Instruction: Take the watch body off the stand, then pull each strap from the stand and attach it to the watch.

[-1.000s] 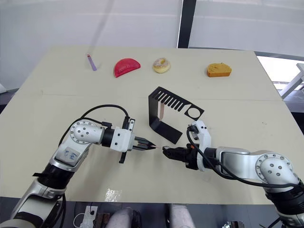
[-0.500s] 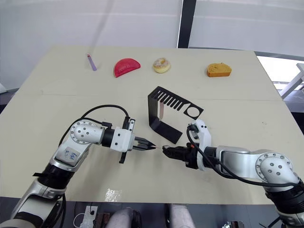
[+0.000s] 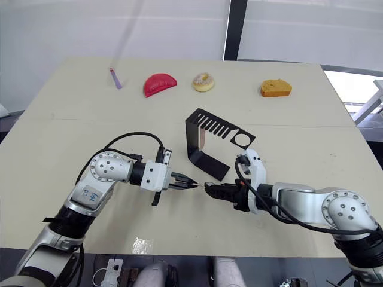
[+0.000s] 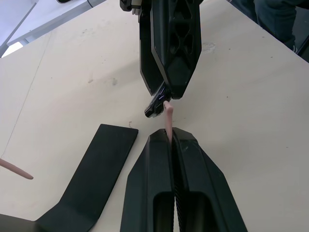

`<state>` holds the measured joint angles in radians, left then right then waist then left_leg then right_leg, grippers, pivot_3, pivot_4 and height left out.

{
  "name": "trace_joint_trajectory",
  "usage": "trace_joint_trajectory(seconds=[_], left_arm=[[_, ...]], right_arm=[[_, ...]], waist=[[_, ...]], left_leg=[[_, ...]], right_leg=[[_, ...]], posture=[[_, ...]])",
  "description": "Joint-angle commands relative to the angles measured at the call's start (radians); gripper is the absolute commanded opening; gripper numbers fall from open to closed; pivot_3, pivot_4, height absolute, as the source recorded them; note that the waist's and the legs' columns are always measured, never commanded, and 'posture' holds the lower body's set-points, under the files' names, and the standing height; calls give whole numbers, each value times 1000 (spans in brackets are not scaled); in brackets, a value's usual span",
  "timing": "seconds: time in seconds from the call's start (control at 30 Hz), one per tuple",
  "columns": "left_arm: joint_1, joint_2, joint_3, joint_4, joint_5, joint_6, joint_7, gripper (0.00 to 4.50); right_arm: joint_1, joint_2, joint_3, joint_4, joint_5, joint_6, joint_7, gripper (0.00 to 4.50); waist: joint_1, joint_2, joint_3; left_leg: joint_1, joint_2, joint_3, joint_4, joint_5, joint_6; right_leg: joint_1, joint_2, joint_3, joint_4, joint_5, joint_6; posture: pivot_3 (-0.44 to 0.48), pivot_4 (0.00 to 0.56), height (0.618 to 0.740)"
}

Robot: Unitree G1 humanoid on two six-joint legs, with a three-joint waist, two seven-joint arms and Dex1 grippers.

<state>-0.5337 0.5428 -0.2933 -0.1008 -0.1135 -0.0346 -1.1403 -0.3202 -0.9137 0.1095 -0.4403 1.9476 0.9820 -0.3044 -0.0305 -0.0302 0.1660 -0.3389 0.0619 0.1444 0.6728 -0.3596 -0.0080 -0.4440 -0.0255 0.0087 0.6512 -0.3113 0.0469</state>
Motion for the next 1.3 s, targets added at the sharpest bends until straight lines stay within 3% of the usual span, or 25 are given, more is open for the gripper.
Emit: trace_joint_trajectory(seconds=[0.03, 0.4, 1.3], left_arm=[[-11, 2, 12, 2, -1, -16, 9, 0], [2, 3, 1, -22, -19, -8, -10, 0], [-9, -24, -9, -18, -7, -22, -11, 0]], right_arm=[[23, -33, -46, -34, 25, -4, 39, 1599], [87, -57, -77, -87, 25, -38, 66, 1599], [68, -36, -43, -84, 25, -58, 49, 1599]], waist=[[1, 0, 0], [0, 0, 0], [1, 0, 0]], left_leg=[[0, 0, 0, 0, 0, 0], [0, 0, 0, 0, 0, 0], [0, 0, 0, 0, 0, 0]], right_leg=[[0, 0, 0, 0, 0, 0], [0, 0, 0, 0, 0, 0], [0, 0, 0, -1, 0, 0]], posture=[[0, 150, 737], [0, 150, 737], [0, 150, 737]])
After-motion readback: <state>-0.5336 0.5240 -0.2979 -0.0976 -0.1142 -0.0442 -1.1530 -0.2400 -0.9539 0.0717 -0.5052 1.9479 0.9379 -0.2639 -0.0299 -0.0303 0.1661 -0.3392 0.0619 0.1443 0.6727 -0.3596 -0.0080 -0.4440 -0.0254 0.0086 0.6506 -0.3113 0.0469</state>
